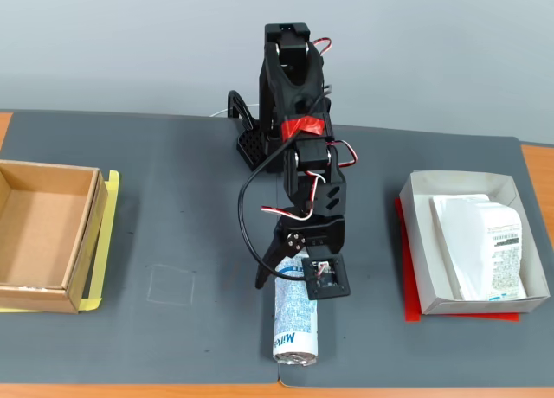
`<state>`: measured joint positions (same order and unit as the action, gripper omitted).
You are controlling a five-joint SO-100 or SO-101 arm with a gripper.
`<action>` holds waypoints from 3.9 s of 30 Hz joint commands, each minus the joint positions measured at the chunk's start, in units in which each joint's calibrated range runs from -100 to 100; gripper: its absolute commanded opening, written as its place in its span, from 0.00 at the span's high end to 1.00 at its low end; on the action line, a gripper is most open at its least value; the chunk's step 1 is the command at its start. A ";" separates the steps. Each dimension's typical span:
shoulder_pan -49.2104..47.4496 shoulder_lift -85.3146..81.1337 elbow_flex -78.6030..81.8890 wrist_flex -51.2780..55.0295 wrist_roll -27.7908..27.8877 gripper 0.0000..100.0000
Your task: Pick the can and put it in the brown box
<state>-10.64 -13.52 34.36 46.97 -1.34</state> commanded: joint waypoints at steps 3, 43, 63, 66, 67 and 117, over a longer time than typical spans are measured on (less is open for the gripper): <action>0.08 3.74 -8.12 -0.05 -2.36 0.62; -0.97 17.21 -8.48 -5.26 -3.19 0.62; 0.33 21.87 -9.38 -10.37 -3.19 0.62; 0.41 21.87 -9.38 -10.03 -3.14 0.62; 0.49 21.87 -9.38 -9.94 -3.14 0.62; 13.65 5.69 -26.13 10.70 15.05 0.95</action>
<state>0.30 -2.96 14.23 54.93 9.35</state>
